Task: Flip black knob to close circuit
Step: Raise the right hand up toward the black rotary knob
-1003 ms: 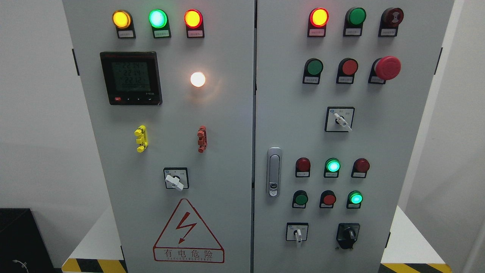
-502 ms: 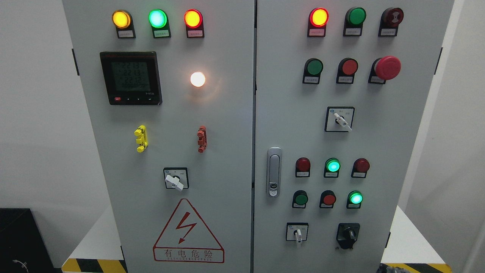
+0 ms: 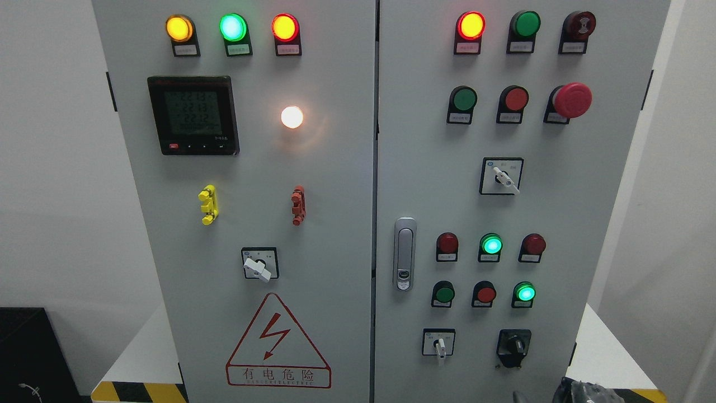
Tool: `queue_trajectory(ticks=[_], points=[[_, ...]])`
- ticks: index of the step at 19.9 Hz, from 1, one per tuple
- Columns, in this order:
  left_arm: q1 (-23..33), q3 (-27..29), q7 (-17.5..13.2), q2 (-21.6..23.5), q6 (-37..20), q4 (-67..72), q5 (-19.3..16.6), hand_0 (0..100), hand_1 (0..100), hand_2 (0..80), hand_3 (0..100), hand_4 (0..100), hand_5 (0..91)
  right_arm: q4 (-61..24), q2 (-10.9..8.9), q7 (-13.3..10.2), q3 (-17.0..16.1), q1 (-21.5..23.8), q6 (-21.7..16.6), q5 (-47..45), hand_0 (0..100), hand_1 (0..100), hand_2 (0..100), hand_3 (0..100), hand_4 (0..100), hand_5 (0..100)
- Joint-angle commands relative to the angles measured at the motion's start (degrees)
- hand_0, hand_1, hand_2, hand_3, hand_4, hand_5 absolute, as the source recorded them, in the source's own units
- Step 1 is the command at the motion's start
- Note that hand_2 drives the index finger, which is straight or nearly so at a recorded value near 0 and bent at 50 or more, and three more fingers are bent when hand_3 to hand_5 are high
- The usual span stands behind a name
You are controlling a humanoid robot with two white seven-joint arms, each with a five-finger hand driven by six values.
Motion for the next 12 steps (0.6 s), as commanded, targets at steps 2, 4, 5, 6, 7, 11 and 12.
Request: queue_trajectory(ticks=[2,4,5,6,7,11,12], points=[[0.0,-1.14,0.05,0.0,0.03,1.23,-1.23,0,0,0.0,0,0,0.0,-1.91,0.18,0.07,1.99,-0.75,1.51,0.39,0,17,75,91,73,75],[0.0,-1.14,0.05,0.0,0.03,1.23,-1.23,0,0,0.0,0,0,0.0,-1.91,0.18,0.07,2.07,-0.92,2.47,0.39,0,17,75,91,73,75],[0.0,-1.14,0.05,0.0,0.03,1.32,-1.14,0,0,0.0,0,0,0.0,-1.91,0.18,-0.02,2.6,-0.92,3.17,0.3,0,17,75,91,73,74],[0.0,-1.14,0.05,0.0,0.03,1.32,-1.23,0,0,0.0,0,0,0.0,-1.91,0.18,-0.11,3.38,-0.92,3.53,0.3,0,17,75,91,73,74],[0.0,-1.14,0.05,0.0,0.03,1.23,-1.23,0,0,0.0,0,0,0.0,-1.91,0.18,-0.11,3.65,-0.92,4.31,0.3,0,17,75,91,73,74],[0.0,-1.14,-0.04,0.0,0.03,1.32,-1.23,0,0,0.0,0,0,0.0,-1.91,0.18,-0.11,4.45,-0.92,5.46,0.3,0,16,75,91,73,74],[0.0,-1.14,0.05,0.0,0.03,1.23,-1.23,0,0,0.0,0,0,0.0,-1.91,0.18,-0.11,4.53,-0.92,5.64,0.3,0,16,75,91,73,74]])
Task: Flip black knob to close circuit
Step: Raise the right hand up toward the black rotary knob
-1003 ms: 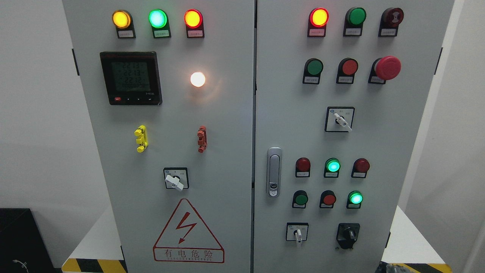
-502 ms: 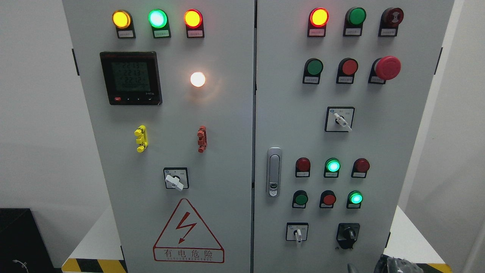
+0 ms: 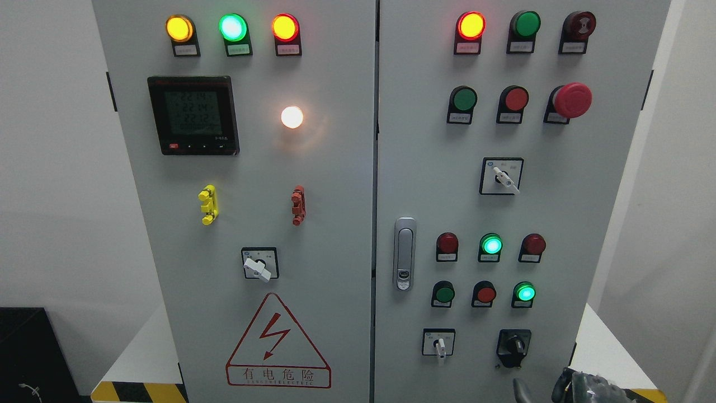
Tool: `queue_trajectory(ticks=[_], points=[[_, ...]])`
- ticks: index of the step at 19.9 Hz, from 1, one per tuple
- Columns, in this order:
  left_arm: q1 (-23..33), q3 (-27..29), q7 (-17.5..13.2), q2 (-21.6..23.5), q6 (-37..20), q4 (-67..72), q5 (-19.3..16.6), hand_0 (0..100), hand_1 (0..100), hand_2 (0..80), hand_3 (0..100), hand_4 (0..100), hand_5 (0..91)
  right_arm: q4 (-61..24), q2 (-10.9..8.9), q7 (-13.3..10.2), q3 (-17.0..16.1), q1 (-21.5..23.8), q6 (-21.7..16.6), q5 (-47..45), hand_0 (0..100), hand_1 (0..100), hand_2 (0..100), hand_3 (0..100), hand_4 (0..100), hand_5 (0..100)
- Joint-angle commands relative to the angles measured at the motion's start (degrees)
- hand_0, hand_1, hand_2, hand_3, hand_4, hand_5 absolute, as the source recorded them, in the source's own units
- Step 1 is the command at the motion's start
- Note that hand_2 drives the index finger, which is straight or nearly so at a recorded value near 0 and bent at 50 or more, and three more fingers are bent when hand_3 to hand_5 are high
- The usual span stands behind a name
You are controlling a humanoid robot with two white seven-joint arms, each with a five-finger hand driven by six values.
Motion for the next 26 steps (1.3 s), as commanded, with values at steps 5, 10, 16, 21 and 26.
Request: queue_trajectory(ticks=[5,10,16,21,26], points=[[0.0,-1.14,0.05,0.0,0.03,1.32,-1.23,0,0,0.0,0,0,0.0,1.2,0.15,-0.35,2.97,-1.35,0.64,0.02,0,16,74,91,73,74],[0.0,-1.14,0.05,0.0,0.03,1.32,-1.23,0,0,0.0,0,0,0.0,3.75,0.15,-0.35,2.97,-3.11,0.64,0.11,0,16,74,91,72,74],[0.0,-1.14,0.05,0.0,0.03,1.32,-1.14,0,0,0.0,0,0,0.0,6.03,0.24,-0.26,2.27,-5.04,0.64,0.37,0,16,73,91,72,74],[0.0,-1.14,0.05,0.0,0.03,1.23,-1.14,0,0,0.0,0,0,0.0,6.3,0.24,-0.26,0.86,-5.49,0.55,0.98,0,17,74,90,72,74],[0.0,-1.14,0.05,0.0,0.03,1.32,-1.23,0,0,0.0,0,0,0.0,7.35,0.24,-0.26,0.16,-6.1,0.46,1.07,0,18,74,90,72,74]])
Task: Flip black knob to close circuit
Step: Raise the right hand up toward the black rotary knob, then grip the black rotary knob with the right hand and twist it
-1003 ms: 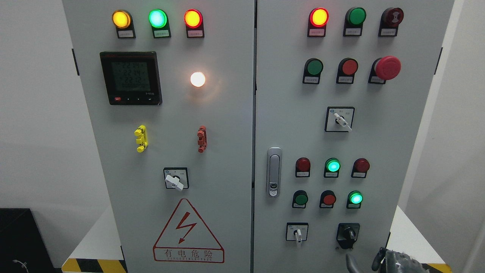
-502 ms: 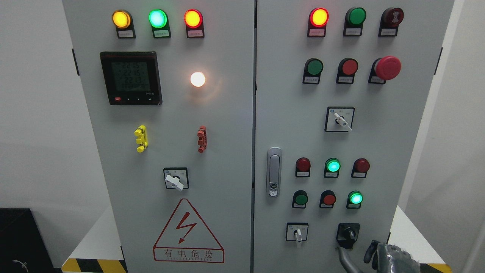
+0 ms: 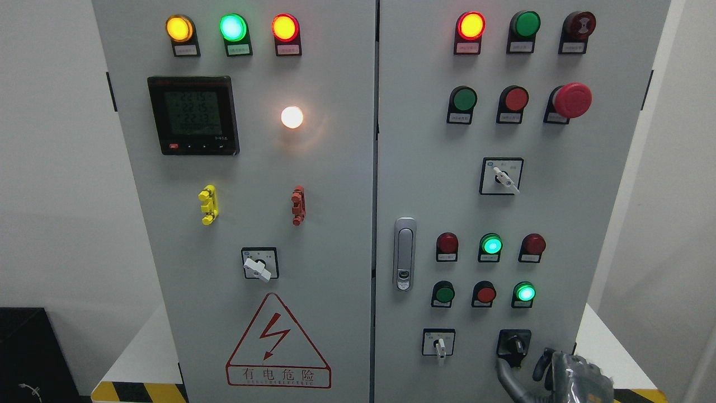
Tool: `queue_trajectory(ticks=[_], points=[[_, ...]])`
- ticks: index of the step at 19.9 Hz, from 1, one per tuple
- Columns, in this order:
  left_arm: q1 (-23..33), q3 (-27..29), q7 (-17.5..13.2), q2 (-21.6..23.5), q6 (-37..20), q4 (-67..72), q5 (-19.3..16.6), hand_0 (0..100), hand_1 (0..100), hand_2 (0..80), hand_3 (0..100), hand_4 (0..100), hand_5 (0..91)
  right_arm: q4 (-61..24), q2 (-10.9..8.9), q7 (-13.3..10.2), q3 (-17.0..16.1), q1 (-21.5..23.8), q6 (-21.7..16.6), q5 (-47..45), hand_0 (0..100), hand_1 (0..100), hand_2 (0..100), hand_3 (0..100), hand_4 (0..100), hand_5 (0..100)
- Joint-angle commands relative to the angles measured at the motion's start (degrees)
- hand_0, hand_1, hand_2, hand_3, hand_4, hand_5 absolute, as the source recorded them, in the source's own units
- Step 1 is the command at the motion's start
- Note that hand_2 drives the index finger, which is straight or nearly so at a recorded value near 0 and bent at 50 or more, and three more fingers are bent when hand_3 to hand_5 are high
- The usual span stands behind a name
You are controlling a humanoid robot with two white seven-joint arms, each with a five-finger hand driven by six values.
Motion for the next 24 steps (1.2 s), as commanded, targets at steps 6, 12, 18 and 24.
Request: queue_trajectory(ticks=[6,12,18,24], points=[[0.0,-1.14,-0.04,0.0,0.03,1.23,-1.23,0,0,0.0,0,0,0.0,2.94,0.05,0.14,-2.5,-1.59,-0.33,0.32,0,22,74,90,72,73],[0.0,-1.14,0.05,0.0,0.03,1.23,-1.23,0,0,0.0,0,0,0.0,2.94,0.05,-0.03,-2.85,-1.86,-0.42,0.4,0,29,74,90,72,73],[0.0,-1.14,0.05,0.0,0.03,1.23,-1.23,0,0,0.0,0,0,0.0,3.39,0.05,-0.12,-3.03,-2.47,-0.5,0.23,0,31,74,90,72,73],[0.0,-1.14,0.05,0.0,0.03,1.23,-1.14,0,0,0.0,0,0,0.0,3.3,0.05,-0.12,-3.11,-2.73,-0.59,0.05,0,30,74,90,72,73]])
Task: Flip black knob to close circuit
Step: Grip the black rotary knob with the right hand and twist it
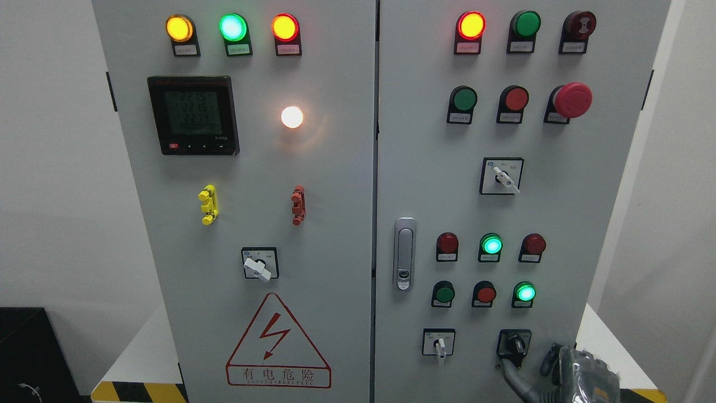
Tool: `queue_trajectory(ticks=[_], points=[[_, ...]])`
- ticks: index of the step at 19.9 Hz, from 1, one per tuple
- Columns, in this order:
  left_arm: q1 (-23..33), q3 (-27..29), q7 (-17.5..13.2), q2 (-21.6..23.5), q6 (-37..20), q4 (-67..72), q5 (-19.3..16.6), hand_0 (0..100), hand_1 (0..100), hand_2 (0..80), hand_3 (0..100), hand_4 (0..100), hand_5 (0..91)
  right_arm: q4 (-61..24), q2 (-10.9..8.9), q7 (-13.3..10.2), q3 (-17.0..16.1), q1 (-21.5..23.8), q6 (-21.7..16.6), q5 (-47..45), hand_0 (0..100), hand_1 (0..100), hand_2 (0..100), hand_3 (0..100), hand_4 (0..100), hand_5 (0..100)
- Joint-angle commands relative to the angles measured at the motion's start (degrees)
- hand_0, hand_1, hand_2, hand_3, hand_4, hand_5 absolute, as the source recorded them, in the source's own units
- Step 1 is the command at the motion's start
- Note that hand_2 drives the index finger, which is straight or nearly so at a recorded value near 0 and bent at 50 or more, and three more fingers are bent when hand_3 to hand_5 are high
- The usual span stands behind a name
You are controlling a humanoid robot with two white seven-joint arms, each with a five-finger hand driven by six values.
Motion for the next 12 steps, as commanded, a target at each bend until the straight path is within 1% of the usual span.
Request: queue_trajectory(ticks=[1,8,12], points=[[0.0,-1.14,0.05,0.0,0.03,1.23,-1.23,0,0,0.0,0,0,0.0,0.44,0.0,-0.09,-0.56,-0.34,-0.06,-0.14,0,29,74,90,72,73],[0.0,-1.14,0.05,0.0,0.03,1.23,-1.23,0,0,0.0,0,0,0.0,0.27,0.0,-0.1,-0.64,-0.34,-0.06,-0.23,0,29,74,90,72,73],[0.0,-1.14,0.05,0.0,0.03,1.23,-1.14,0,0,0.0,0,0,0.0,0.35,0.0,-0.18,-1.44,-0.43,-0.15,-0.41,0,29,74,90,72,73]])
